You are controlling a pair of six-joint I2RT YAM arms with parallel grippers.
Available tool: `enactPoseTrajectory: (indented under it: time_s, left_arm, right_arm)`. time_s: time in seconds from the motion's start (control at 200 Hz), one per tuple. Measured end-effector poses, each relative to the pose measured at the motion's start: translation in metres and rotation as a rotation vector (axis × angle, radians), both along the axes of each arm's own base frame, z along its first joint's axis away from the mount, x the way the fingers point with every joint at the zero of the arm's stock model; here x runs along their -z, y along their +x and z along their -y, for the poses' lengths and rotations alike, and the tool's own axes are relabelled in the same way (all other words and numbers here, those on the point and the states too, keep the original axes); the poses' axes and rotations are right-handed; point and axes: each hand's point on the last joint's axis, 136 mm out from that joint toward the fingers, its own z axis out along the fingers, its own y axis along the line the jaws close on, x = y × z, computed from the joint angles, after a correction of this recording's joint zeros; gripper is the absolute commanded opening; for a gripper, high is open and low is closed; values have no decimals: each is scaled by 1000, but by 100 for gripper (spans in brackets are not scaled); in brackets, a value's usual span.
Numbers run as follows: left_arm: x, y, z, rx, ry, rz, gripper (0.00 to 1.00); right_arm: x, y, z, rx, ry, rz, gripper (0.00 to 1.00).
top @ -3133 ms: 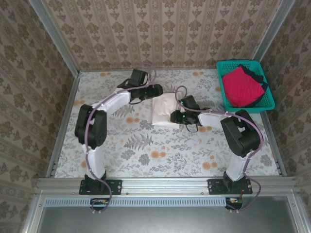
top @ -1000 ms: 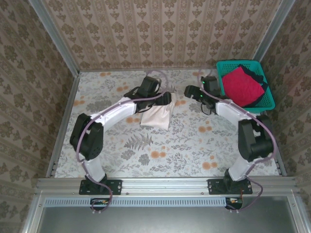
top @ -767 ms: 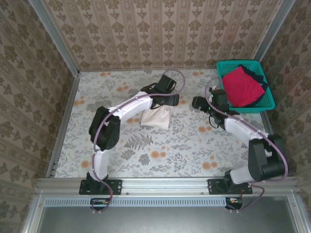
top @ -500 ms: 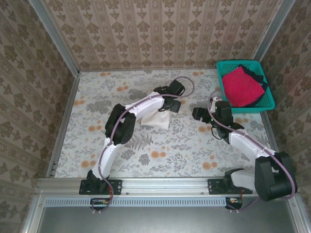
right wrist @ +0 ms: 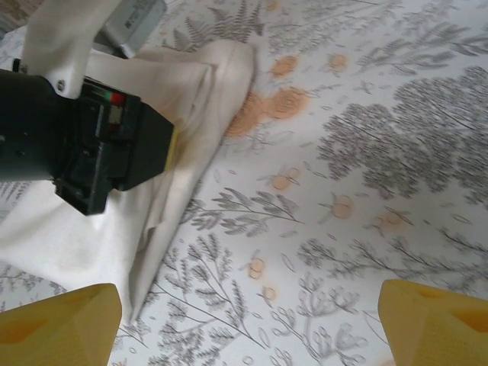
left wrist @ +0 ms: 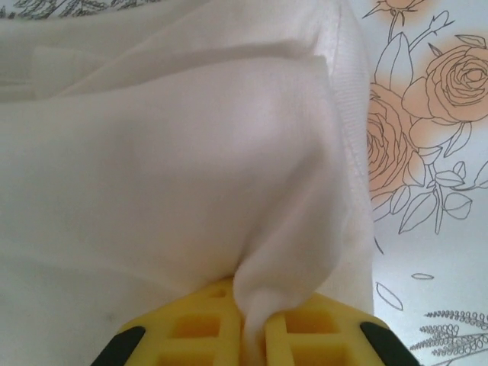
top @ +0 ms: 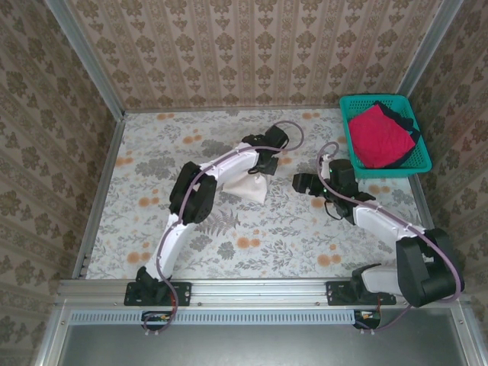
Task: Fold and stack the t-shirts
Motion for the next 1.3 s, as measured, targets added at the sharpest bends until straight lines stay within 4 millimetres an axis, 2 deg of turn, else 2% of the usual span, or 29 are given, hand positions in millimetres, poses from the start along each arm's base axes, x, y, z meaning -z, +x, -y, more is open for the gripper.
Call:
enactPoseTrajectory:
  time_s: [0.125, 0.2, 0.3, 0.435, 0.545, 0.695, 0.91, 1.12, 1.3]
  left_arm:
    - [1, 0, -16, 0, -1, 4, 10]
    - [1, 2, -34, -13, 9, 4, 12]
    - [1, 8, -71, -50, 35, -4, 12]
    - [3, 17, -137, -107, 94, -12, 15]
    - [4, 16, -192, -150, 122, -42, 20]
    - [4, 20, -252, -197, 143, -69, 21]
    - [5, 25, -308, -208, 198, -101, 27]
    - [6, 28, -383, -254, 244, -125, 31]
    - [7, 24, -434, -283, 303, -147, 37]
  right_arm:
    - [-7, 8, -21, -58, -2, 18, 89]
    - [-10, 11, -32, -85, 2, 22, 89]
    - [-9, 15, -43, -112, 2, 21, 89]
    - [-2, 16, -51, -133, -3, 5, 89]
    - [-3, 17, -54, -143, -6, 7, 89]
    - [-8, 20, -56, -145, -6, 19, 89]
    - [-12, 18, -55, -160, -28, 24, 90]
    - [-15, 16, -54, -165, -35, 27, 90]
    - [-19, 18, -55, -165, -33, 33, 90]
